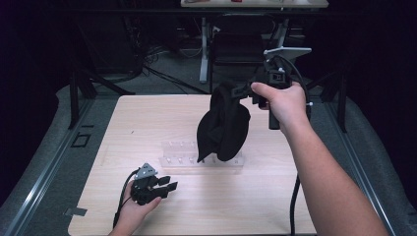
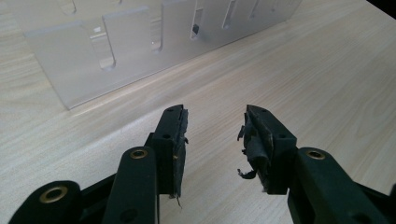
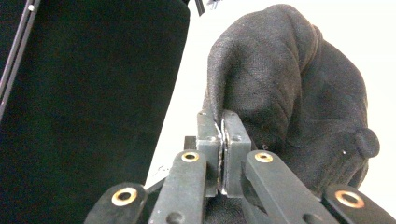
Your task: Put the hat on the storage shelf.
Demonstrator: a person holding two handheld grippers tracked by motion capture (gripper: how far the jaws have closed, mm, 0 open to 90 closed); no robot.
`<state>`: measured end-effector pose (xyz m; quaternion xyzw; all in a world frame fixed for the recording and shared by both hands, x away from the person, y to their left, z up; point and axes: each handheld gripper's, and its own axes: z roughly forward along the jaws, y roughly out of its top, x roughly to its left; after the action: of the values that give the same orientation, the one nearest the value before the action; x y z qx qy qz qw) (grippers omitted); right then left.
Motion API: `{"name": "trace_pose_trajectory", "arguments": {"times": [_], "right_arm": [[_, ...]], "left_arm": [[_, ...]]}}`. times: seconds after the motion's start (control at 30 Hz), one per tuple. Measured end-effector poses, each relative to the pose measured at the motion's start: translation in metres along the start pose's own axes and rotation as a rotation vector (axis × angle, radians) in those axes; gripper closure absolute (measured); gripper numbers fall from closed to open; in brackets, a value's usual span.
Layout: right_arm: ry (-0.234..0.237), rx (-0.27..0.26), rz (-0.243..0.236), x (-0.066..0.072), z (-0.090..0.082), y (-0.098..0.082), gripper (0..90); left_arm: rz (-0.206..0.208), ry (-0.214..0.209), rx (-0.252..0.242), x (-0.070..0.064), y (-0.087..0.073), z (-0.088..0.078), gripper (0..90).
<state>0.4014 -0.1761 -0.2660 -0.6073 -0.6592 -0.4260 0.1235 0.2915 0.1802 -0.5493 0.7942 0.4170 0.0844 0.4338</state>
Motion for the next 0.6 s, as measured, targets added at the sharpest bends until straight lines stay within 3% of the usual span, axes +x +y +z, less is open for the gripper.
{"name": "trace_pose_trajectory", "arguments": {"times": [0.37, 0.6], "right_arm": [[-0.030, 0.005, 0.013, -0.010, 0.013, 0.000, 88.5], [-0.048, 0.000, 0.022, -0.014, 0.016, 0.000, 88.4]], "left_arm": [[0.000, 0.001, -0.012, -0.001, 0.003, 0.001, 58.5], [0.031, -0.016, -0.024, -0.008, 0.016, -0.001, 58.2]]}}
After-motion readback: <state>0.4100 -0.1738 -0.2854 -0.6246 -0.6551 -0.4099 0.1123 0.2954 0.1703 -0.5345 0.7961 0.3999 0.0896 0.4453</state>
